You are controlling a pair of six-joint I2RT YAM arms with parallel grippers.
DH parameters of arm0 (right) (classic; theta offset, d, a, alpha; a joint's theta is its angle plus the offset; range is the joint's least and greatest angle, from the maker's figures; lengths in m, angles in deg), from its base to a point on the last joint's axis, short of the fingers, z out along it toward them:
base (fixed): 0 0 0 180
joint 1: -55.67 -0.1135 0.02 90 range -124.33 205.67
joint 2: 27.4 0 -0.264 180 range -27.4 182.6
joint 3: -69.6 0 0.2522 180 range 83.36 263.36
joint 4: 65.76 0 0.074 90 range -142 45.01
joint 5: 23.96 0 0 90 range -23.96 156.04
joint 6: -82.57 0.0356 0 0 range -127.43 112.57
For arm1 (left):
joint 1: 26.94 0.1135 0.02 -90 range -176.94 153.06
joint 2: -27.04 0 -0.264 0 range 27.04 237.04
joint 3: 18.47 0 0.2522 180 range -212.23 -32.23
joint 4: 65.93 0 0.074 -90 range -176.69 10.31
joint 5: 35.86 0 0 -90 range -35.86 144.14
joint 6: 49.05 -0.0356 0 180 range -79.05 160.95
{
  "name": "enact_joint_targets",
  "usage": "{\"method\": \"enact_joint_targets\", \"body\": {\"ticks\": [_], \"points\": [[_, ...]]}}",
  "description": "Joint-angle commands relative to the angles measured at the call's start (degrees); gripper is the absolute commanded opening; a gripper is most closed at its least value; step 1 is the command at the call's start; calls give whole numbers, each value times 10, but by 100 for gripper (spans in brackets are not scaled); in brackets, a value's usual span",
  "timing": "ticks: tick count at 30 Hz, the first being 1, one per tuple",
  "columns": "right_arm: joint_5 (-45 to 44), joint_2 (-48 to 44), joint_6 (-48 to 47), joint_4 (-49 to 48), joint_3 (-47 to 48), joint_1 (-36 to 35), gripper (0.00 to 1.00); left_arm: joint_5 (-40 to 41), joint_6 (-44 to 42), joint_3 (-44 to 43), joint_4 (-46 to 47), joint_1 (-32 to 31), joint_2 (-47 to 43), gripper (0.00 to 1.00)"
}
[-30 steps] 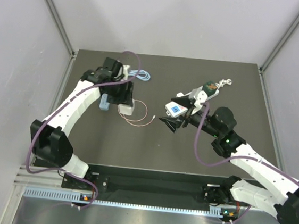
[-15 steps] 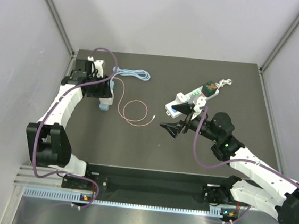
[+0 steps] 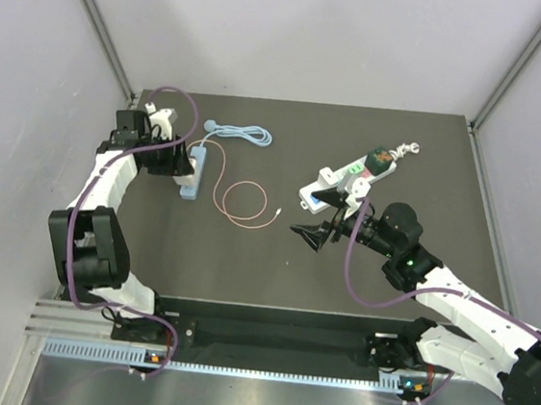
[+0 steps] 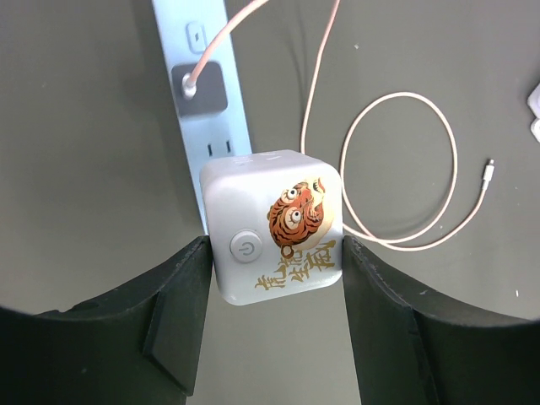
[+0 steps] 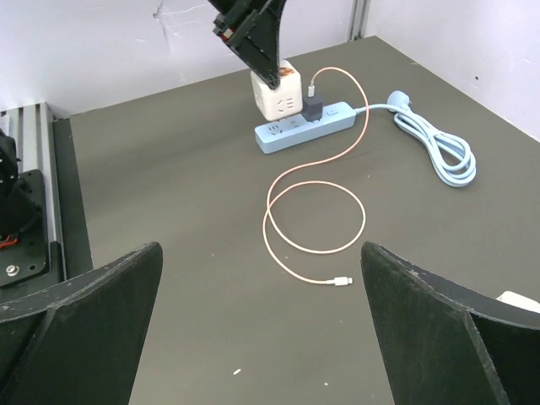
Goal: Insert the plug
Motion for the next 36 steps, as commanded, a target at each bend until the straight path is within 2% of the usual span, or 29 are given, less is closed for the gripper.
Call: {"method": "enact_joint_targets", "body": {"ticks": [1, 8, 14, 18, 22, 26, 36], "points": [[14, -1, -12, -12, 11, 4, 100, -54, -25, -34, 5, 2, 13, 0], [13, -3, -15, -7, 13, 3, 100, -23, -36, -40, -16, 2, 32, 0], [13, -3, -17, -4, 12, 4, 100, -33, -48, -42, -27, 2, 49, 0], [16, 1, -16, -5, 12, 4, 100, -4, -54, -41, -23, 3, 57, 0], [16, 0, -17, -4, 15, 4, 100, -21, -55, -48, -19, 5, 73, 0], [17, 1, -19, 4, 20, 4, 100, -3, -51, -49, -23, 4, 82, 0], [42, 18, -21, 7, 32, 4, 100, 30, -46, -46, -60, 4, 67, 0]]}}
